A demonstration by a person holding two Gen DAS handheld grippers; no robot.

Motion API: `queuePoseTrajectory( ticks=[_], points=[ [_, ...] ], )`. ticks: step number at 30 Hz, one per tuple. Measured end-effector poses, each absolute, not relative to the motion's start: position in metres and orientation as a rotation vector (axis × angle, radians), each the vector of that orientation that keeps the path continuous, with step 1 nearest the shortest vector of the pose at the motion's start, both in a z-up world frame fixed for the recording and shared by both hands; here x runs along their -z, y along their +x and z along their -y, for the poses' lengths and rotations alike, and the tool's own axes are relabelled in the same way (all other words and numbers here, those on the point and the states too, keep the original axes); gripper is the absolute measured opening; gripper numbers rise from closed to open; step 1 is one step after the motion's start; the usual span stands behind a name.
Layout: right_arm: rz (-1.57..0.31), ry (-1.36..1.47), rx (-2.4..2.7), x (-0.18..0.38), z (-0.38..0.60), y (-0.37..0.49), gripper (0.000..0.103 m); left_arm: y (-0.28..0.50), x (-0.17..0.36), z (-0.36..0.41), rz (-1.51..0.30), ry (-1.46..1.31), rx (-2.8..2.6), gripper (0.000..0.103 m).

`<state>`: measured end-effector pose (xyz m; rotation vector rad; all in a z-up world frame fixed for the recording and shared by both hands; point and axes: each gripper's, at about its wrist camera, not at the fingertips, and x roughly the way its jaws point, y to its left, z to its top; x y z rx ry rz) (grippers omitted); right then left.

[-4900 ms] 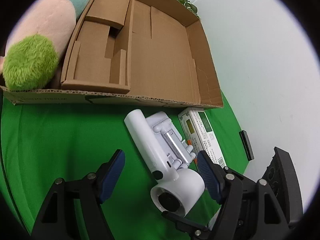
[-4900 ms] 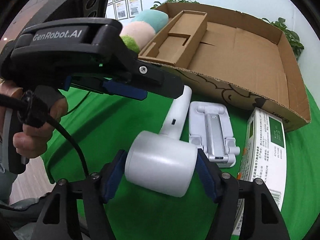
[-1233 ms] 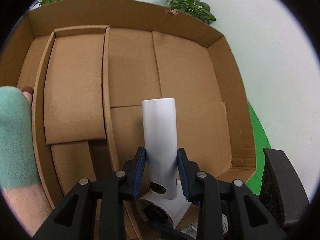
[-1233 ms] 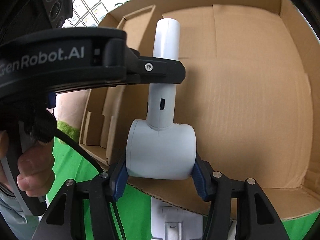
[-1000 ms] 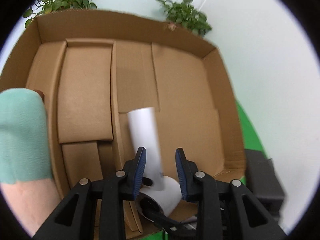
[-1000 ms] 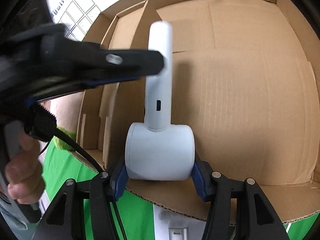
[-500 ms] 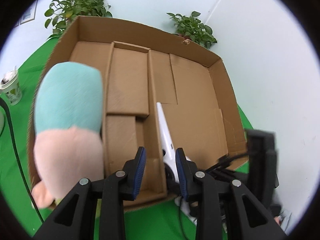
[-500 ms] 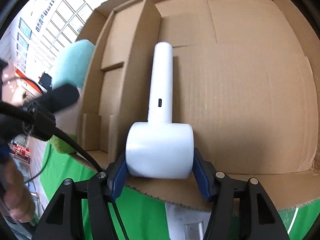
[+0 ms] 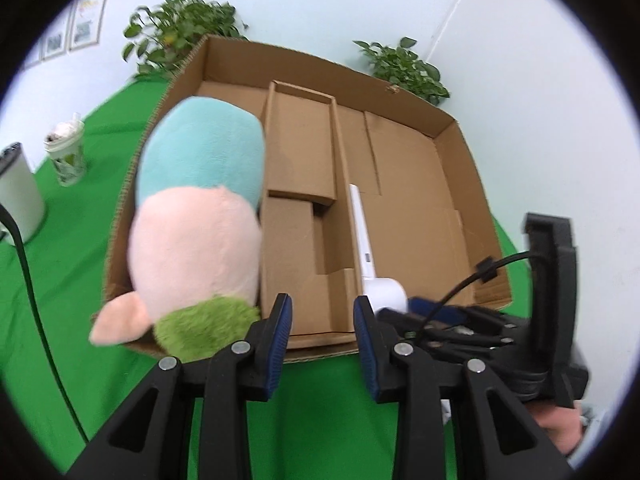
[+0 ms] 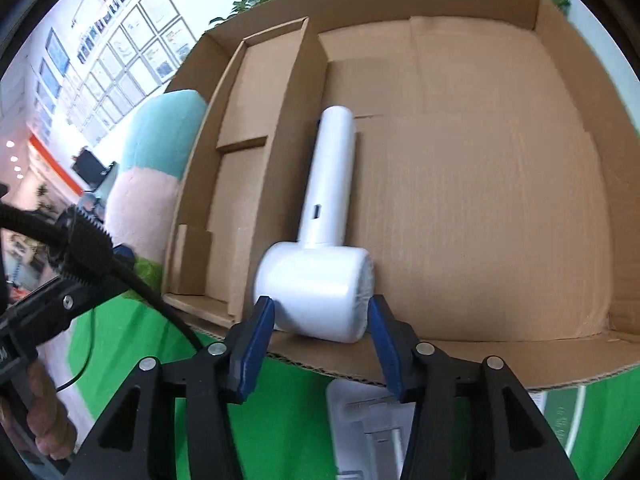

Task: Organize objects
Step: 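Lower the hair dryer into the box beside the tray and open the right gripper, then move the right gripper back to the white phone stand on the table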

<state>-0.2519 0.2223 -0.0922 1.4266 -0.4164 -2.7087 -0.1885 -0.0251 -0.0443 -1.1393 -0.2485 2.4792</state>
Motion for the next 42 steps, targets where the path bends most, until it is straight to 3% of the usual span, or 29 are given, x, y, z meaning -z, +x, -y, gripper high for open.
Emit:
queuePoseTrajectory(
  ticks=[1,2,3,4,5,7,12,20,42],
  points=[
    [0.411,1.410,2.733,0.087,-0.223,-0.247,0.063,-0.185,0.042,0.024,0.229,-1.126,-2.505,0.031],
    [0.404,1.369,2.772,0.079,-0.225,-0.237,0.067,-0.181,0.038,0.023,0.203,-1.107,-2.536,0.036],
    [0.382,1.330,2.812,0.073,-0.225,-0.227,0.077,-0.176,0.033,0.021,0.167,-1.091,-2.581,0.042],
    [0.345,1.287,2.863,0.066,-0.225,-0.215,0.091,-0.171,0.029,0.019,0.134,-1.066,-2.632,0.057],
    [0.305,1.245,2.919,0.059,-0.225,-0.201,0.098,-0.165,0.023,0.018,0.114,-1.026,-2.682,0.071],
    [0.286,1.190,2.965,0.049,-0.226,-0.177,0.103,-0.150,0.012,0.014,0.089,-0.902,-2.782,0.081],
    [0.239,1.085,3.070,0.030,-0.232,-0.108,0.103,-0.120,-0.005,-0.004,0.039,-0.792,-2.831,0.081],
    [0.136,0.922,3.177,0.000,-0.226,-0.070,0.103,-0.102,-0.009,-0.018,-0.044,-0.793,-2.909,0.081],
    [0.109,0.910,3.119,0.015,-0.223,-0.070,0.102,-0.083,-0.003,-0.020,-0.083,-0.757,-2.954,0.081]
  ],
)
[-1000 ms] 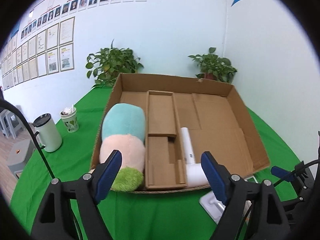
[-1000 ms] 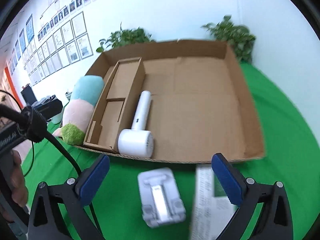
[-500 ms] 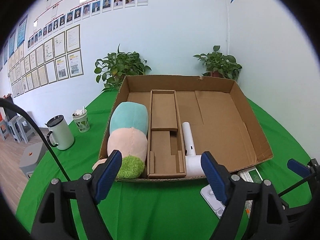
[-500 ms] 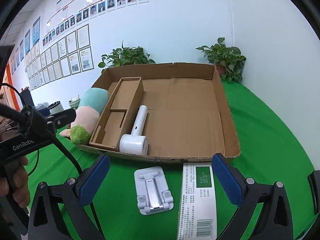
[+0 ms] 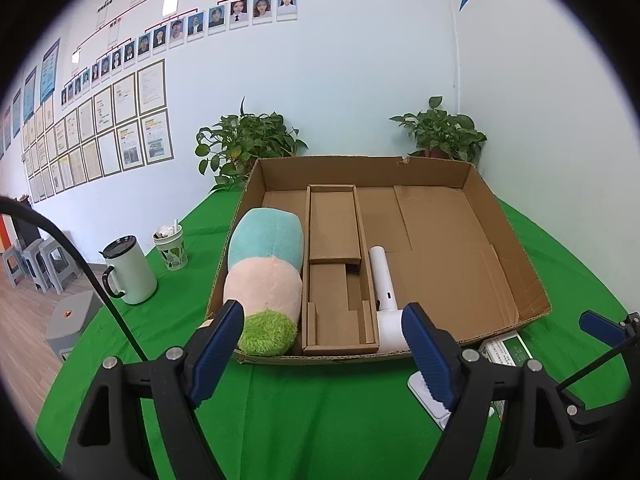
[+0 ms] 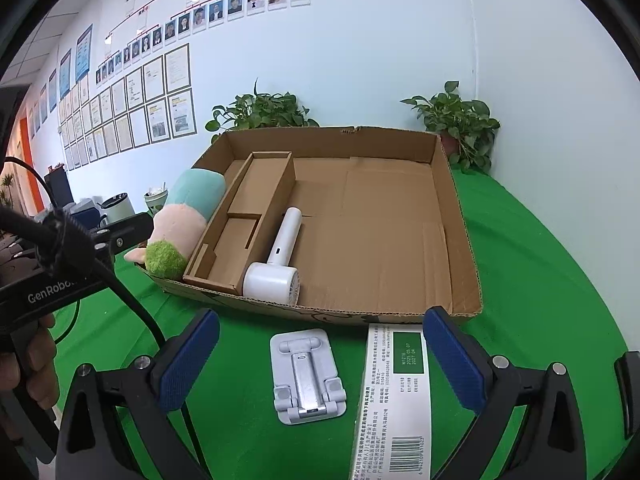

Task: Organize objects
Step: 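Move the right gripper back to the white phone stand on the table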

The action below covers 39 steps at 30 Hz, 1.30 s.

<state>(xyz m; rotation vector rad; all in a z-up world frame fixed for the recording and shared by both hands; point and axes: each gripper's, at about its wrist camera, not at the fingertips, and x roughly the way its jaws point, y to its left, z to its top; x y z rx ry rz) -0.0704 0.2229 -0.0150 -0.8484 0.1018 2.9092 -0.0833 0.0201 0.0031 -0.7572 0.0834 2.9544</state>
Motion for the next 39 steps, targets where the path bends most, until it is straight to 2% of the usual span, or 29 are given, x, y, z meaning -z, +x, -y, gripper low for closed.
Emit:
queuePoseTrajectory(
  ticks=[9,14,19,26,29,30,32,35,39],
  points=[
    [-0.127,-0.902,-2.928,0.023,-0.221,-0.072,0.102,-0.092,0.008,-0.017,-0.038,-0.813,-2.910,0.081],
    [-0.150,-0.944,-3.008,0.032,-0.223,-0.074,0.102,-0.110,0.024,-0.005,0.138,-0.957,-2.701,0.081],
    [-0.158,-1.164,-3.094,0.064,-0.215,-0.081,0.102,-0.131,0.069,0.005,0.289,-1.245,-2.447,0.081],
    [-0.127,-1.388,-2.985,0.111,-0.205,-0.118,0.101,-0.130,0.098,0.005,0.334,-1.308,-2.311,0.081],
    [-0.103,-1.463,-2.932,0.126,-0.204,-0.133,0.085,-0.131,0.101,0.004,0.337,-1.300,-2.274,0.081],
    [-0.088,-1.485,-2.919,0.130,-0.202,-0.138,0.073,-0.132,0.102,0.006,0.342,-1.298,-2.268,0.081],
    [-0.006,-1.465,-2.902,0.132,-0.195,-0.143,0.065,-0.133,0.103,0.007,0.357,-1.301,-2.260,0.081],
    [0.084,-1.438,-2.850,0.135,-0.192,-0.144,0.043,-0.134,0.106,0.008,0.364,-1.304,-2.253,0.081],
    [0.050,-1.438,-2.874,0.136,-0.192,-0.130,0.040,-0.133,0.109,0.009,0.384,-1.309,-2.234,0.081]
  ],
)
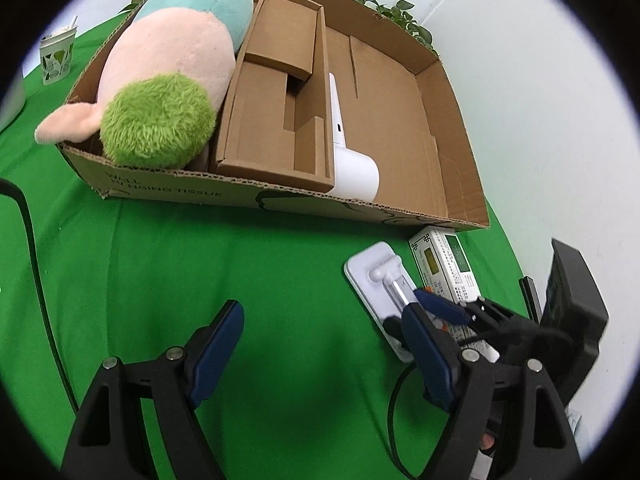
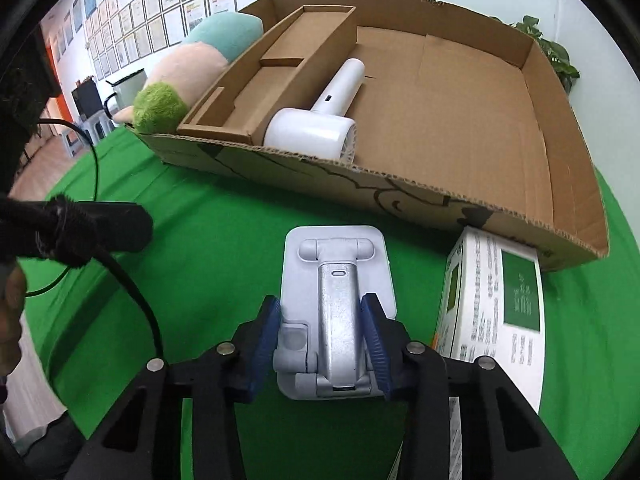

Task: Organize objects
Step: 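Move the right gripper back to the white phone stand on the table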

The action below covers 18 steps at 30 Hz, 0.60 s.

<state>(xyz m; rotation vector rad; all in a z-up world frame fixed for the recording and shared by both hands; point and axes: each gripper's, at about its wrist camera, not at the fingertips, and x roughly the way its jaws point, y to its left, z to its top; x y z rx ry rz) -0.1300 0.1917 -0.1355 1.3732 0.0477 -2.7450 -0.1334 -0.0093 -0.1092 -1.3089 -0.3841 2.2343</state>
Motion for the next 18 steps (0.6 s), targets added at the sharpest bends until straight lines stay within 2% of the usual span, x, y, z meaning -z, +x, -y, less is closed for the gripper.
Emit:
queuePoseTrajectory(
  ticks=[3,6,8,9,10,12,18],
  points=[
    [-0.035,1.376,2.698,0.135,-0.178,-0.110,0.040,-0.131,0.114,0.005,0.408,-1.313,-2.182,0.081],
    [0.056,1.356,2.629,0.133,-0.168,-0.085,0.040,-0.129,0.121,-0.004,0.447,-1.323,-2.062,0.081],
    [0.056,1.345,2.633,0.135,-0.162,-0.073,0.048,-0.129,0.129,-0.012,0.477,-1.329,-1.963,0.081],
    [0.048,1.332,2.635,0.135,-0.159,-0.070,0.058,-0.129,0.132,-0.015,0.495,-1.335,-1.922,0.081],
    [0.027,1.311,2.647,0.135,-0.155,-0.068,0.075,-0.130,0.137,-0.019,0.516,-1.348,-1.882,0.081],
    [-0.033,1.273,2.675,0.137,-0.150,-0.064,0.092,-0.131,0.144,-0.026,0.538,-1.379,-1.827,0.081],
    [-0.096,1.279,2.711,0.145,-0.154,-0.067,0.092,-0.120,0.155,-0.032,0.543,-1.423,-1.787,0.081]
  ],
)
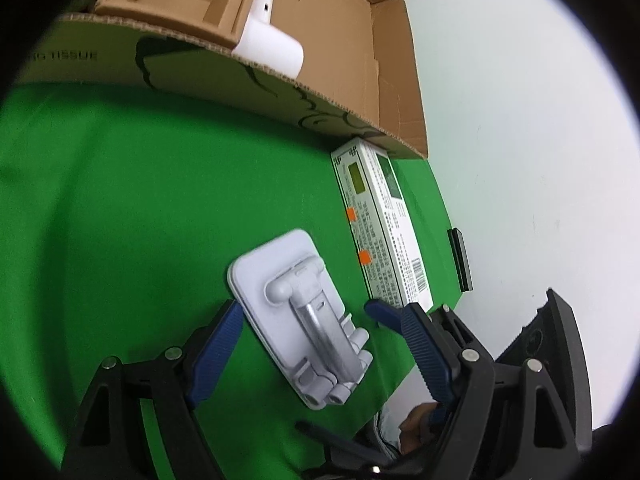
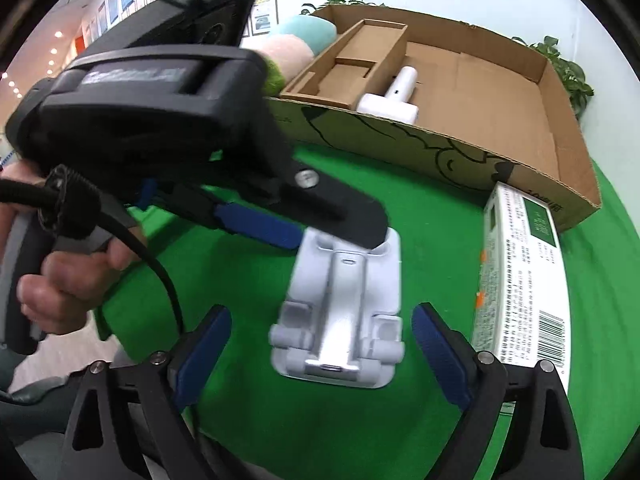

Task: Organize objects
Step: 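Move the right gripper back to the white phone stand on the table, then close the right gripper on the white phone stand and lift it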

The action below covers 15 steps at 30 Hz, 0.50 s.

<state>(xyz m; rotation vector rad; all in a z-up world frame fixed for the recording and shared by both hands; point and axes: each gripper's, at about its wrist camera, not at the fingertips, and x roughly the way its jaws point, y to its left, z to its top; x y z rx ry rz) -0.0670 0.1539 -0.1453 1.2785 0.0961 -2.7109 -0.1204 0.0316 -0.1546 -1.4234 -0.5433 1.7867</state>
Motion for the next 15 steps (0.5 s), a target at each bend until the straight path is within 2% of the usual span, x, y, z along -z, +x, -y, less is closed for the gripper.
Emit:
queuePoseTrajectory(
  ticks=[5,8,11,15],
  points=[
    [-0.045,1.321,2.706,0.153,-0.166,-0.069,0.092,-0.114,0.157,-0.034,0.568,-1.428,-1.774,0.080],
    [-0.076,1.318,2.704,0.155,-0.161,-0.069,0.086,-0.113,0.158,-0.034,0.594,-1.427,-1.770,0.081],
    [-0.069,1.331,2.705,0.156,-0.158,-0.068,0.073,-0.112,0.158,-0.036,0.595,-1.428,-1.765,0.080],
    [-0.037,1.335,2.736,0.158,-0.158,-0.057,0.067,-0.111,0.160,-0.044,0.597,-1.430,-1.771,0.080]
  ],
)
